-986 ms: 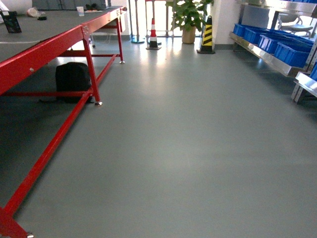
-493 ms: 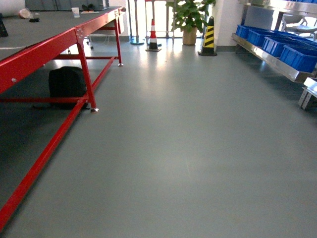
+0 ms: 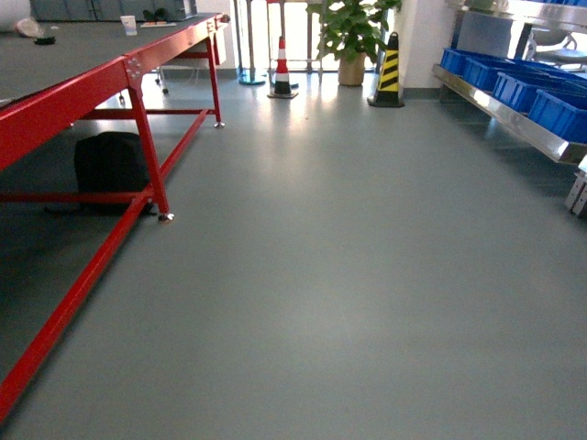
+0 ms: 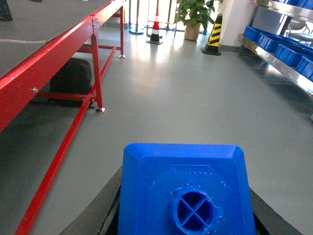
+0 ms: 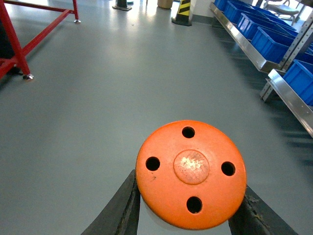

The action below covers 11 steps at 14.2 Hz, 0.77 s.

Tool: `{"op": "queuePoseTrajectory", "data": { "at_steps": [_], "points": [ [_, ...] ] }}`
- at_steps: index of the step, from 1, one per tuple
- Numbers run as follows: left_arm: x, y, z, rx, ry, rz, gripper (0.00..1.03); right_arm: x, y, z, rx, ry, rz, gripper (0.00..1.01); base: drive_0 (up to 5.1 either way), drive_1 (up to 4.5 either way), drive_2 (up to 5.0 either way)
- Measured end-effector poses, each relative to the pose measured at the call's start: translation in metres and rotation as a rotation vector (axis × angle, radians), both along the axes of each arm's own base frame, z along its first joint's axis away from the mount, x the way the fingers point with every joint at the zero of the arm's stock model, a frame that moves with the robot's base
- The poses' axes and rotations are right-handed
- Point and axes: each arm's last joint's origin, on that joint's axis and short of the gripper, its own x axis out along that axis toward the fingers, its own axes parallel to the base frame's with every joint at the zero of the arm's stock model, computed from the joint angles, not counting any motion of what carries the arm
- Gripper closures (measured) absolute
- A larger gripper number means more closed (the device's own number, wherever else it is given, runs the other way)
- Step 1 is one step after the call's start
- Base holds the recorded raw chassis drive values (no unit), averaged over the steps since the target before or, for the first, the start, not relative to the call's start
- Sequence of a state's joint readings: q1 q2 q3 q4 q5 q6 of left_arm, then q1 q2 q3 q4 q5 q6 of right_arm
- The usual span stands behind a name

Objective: Sort blue parts and orange caps into right shelf containers

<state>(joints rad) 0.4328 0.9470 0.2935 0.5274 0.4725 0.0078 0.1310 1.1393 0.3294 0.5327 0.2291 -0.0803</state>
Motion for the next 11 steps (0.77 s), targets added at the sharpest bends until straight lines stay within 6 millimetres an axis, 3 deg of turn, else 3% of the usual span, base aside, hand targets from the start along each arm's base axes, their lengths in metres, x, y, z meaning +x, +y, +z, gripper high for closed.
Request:
{"op": "queuePoseTrajectory", "data": {
  "at_steps": [11],
  "points": [
    [0.0, 0.0, 0.0, 0.0, -0.001, 0.0, 0.58, 0.0003, 0.0001, -0.0007, 0.0, 0.003, 0.001, 0.6, 0.0, 4.19, -4.2]
  ]
}}
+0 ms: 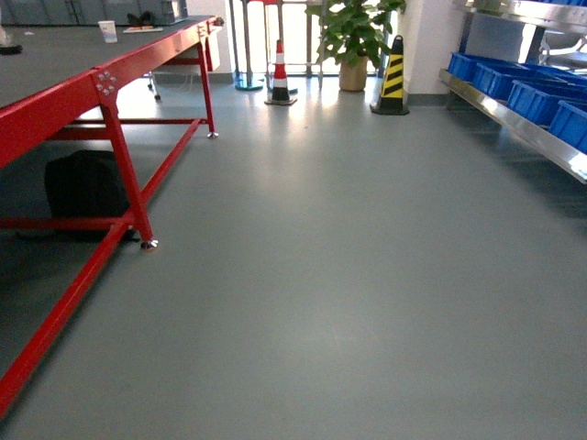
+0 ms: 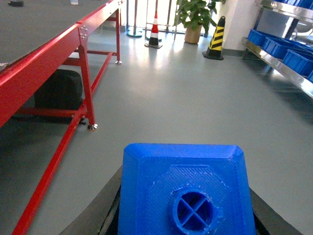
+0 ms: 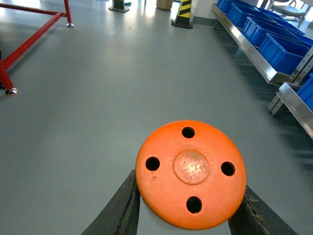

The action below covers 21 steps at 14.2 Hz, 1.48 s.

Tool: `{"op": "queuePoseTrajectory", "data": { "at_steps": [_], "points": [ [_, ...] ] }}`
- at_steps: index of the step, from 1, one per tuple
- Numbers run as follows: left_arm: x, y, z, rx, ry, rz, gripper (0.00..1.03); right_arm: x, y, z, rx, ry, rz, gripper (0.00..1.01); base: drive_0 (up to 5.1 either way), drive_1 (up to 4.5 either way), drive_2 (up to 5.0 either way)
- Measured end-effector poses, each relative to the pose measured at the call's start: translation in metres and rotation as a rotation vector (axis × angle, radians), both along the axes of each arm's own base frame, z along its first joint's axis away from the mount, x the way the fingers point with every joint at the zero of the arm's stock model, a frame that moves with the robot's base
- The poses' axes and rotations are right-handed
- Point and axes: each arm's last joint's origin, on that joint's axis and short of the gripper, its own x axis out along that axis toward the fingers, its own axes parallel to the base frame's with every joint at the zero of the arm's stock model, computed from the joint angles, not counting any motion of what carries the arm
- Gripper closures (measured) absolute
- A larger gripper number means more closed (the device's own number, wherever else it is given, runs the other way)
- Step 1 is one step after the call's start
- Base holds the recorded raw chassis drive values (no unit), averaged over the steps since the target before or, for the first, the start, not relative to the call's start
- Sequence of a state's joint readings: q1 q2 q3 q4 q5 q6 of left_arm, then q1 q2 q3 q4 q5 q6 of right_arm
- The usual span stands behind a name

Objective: Sort blue parts and orange caps into right shelf containers

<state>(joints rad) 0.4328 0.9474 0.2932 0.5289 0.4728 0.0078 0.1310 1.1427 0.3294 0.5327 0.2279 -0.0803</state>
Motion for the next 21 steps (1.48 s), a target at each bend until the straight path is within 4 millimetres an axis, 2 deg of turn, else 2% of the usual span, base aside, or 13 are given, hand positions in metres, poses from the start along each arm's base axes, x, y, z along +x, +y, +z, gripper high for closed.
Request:
{"op": "queuePoseTrajectory", "data": {
  "at_steps": [21],
  "points": [
    [0.0, 0.0, 0.0002, 0.001, -0.001, 0.0, 0.59, 0.0, -0.0001, -0.0004, 0.0, 0.003, 0.0, 0.6, 0.0, 4.17, -4.2]
  ]
}}
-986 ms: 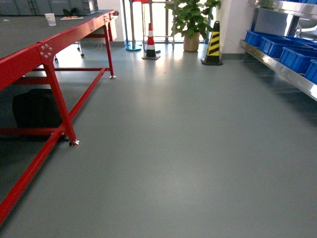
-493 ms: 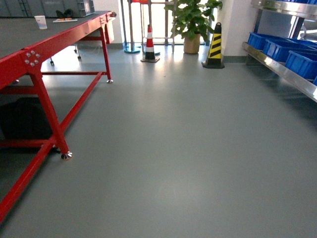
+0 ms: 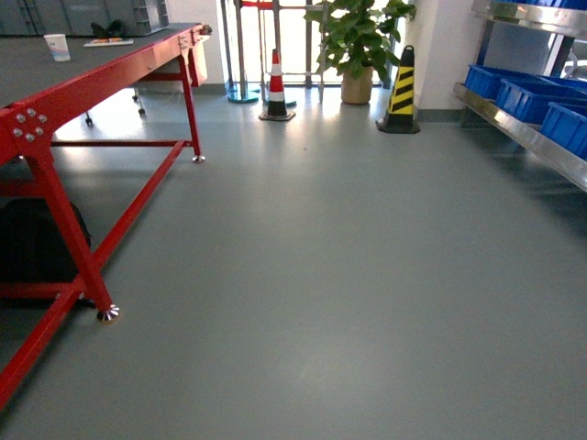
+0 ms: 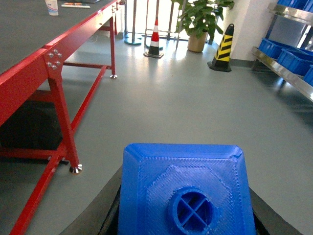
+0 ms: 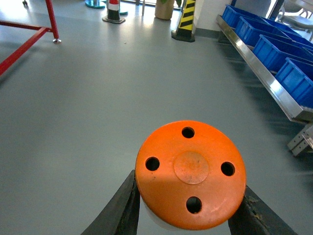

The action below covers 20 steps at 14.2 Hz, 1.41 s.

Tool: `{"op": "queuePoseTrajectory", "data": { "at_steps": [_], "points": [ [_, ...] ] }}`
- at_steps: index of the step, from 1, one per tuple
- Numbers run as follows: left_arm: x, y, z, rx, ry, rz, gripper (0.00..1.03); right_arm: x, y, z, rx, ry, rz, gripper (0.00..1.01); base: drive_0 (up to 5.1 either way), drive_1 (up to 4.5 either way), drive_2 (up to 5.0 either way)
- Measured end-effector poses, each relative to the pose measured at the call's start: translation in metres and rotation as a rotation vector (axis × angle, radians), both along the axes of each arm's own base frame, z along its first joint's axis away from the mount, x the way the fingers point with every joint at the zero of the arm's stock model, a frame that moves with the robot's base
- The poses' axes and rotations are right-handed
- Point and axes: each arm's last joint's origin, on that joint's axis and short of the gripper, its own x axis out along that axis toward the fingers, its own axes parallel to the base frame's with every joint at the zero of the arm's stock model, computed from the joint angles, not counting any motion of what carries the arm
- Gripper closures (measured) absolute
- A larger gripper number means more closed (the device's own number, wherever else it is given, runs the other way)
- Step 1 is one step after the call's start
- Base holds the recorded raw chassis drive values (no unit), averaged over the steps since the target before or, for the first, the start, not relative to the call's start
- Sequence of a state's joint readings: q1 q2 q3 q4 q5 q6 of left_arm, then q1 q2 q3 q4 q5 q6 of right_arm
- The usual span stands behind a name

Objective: Sort blue parts and orange caps into right shelf containers

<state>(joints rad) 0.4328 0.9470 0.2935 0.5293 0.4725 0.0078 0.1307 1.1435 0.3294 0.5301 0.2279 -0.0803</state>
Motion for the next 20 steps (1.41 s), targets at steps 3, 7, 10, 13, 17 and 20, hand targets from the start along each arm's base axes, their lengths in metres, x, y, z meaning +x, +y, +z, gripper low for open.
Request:
{"op": "queuePoseTrajectory", "data": {
  "at_steps": [3, 7, 10, 13, 17, 20],
  "points": [
    [0.0, 0.0, -0.0003, -0.001, 0.002, 0.0, 0.59, 0.0, 0.0001, 0.0002, 0.0, -0.002, 0.0, 0.6, 0.0, 4.16, -4.2],
    [0.0001, 0.0007, -0.0012, -0.004, 0.009, 0.006, 0.59, 0.0, 0.0003, -0.0001, 0.0, 0.001, 0.003, 0.6, 0.1, 4.29, -4.1],
    [0.0001, 0.0006, -0.0002, 0.0, 0.0, 0.005, 0.59, 0.0001, 0.0, 0.0004, 0.001, -0.003, 0.001, 0.6, 0.1, 4.29, -4.1],
    [0.0002, -0.0003, -0.0006, -0.003, 0.005, -0.001, 0.59, 0.0001, -0.0001, 0.0002, 0.0, -0.002, -0.002, 0.6, -0.5, 2.28, -3.3],
    [0.0, -0.0001, 0.0, 0.0, 0.0, 0.0, 0.59, 0.0001, 0.0, 0.0004, 0.0, -0.003, -0.001, 0.6, -1.6, -1.65, -1.6],
    [0.0, 0.0, 0.0, 0.0, 0.0, 0.0, 0.59, 0.0001, 0.0, 0.0003, 0.0, -0.002, -0.001, 0.6, -1.6, -1.56, -1.6]
  ]
}}
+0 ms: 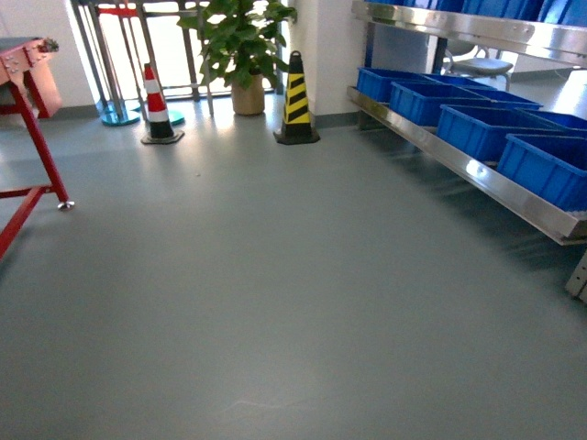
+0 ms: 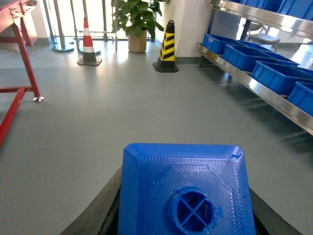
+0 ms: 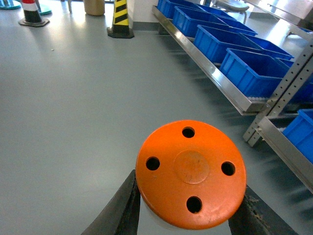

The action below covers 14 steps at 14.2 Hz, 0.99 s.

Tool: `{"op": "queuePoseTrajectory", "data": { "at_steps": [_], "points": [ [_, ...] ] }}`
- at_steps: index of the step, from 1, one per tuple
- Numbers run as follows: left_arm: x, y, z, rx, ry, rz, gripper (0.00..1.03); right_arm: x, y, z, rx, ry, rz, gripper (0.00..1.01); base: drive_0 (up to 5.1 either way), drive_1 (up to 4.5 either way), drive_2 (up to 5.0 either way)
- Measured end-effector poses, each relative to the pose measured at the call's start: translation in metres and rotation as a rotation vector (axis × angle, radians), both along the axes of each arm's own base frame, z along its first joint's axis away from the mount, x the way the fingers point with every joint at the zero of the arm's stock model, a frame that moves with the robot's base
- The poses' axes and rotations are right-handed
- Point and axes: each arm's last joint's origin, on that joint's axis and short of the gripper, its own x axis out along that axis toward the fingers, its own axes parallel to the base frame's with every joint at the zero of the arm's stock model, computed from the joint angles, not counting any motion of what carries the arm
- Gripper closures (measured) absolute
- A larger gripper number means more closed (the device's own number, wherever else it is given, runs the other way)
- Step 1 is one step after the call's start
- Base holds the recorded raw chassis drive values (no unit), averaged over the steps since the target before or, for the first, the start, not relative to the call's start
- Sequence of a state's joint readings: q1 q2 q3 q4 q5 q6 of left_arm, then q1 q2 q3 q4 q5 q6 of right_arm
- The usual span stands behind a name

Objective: Sort blue parts and orange caps into right shelf containers

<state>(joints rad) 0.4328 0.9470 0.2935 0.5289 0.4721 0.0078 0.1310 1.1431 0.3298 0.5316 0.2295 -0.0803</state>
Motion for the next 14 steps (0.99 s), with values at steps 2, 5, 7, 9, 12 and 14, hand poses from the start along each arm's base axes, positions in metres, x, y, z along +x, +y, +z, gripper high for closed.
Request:
{"op": "queuePoseTrajectory", "data": {
  "at_steps": [2, 5, 7, 9, 12, 14],
  "points": [
    [0.0, 0.0, 0.0, 0.0, 0.0, 0.0, 0.59, 0.0, -0.0001, 0.0, 0.0, 0.0, -0.001, 0.6, -1.6, -1.56, -1.6],
    [0.0, 0.0, 0.0, 0.0, 0.0, 0.0, 0.59, 0.0, 0.0, 0.0001, 0.0, -0.001, 0.0, 0.6, -1.7, -1.74, -1.7],
    [0.0, 0.0, 0.0, 0.0, 0.0, 0.0, 0.59, 0.0, 0.0, 0.0, 0.0, 0.0, 0.0, 0.6, -1.7, -1.74, -1.7],
    [0.0, 0.0, 0.0, 0.0, 0.0, 0.0, 0.59, 0.0, 0.0, 0.0, 0.0, 0.0, 0.0, 0.6, -1.7, -1.73, -1.7],
    [0.0, 0.0, 0.0, 0.0, 0.0, 0.0, 0.59, 0.0, 0.0, 0.0, 0.0, 0.0, 0.001, 0.6, -1.7, -1.72, -1.7],
    [0.0001, -0.0004, 0.0, 0.0, 0.0, -0.005, 0.59, 0.0, -0.0001, 0.0, 0.0, 0.0, -0.001, 0.6, -1.6, -1.64, -1.6]
  ]
}}
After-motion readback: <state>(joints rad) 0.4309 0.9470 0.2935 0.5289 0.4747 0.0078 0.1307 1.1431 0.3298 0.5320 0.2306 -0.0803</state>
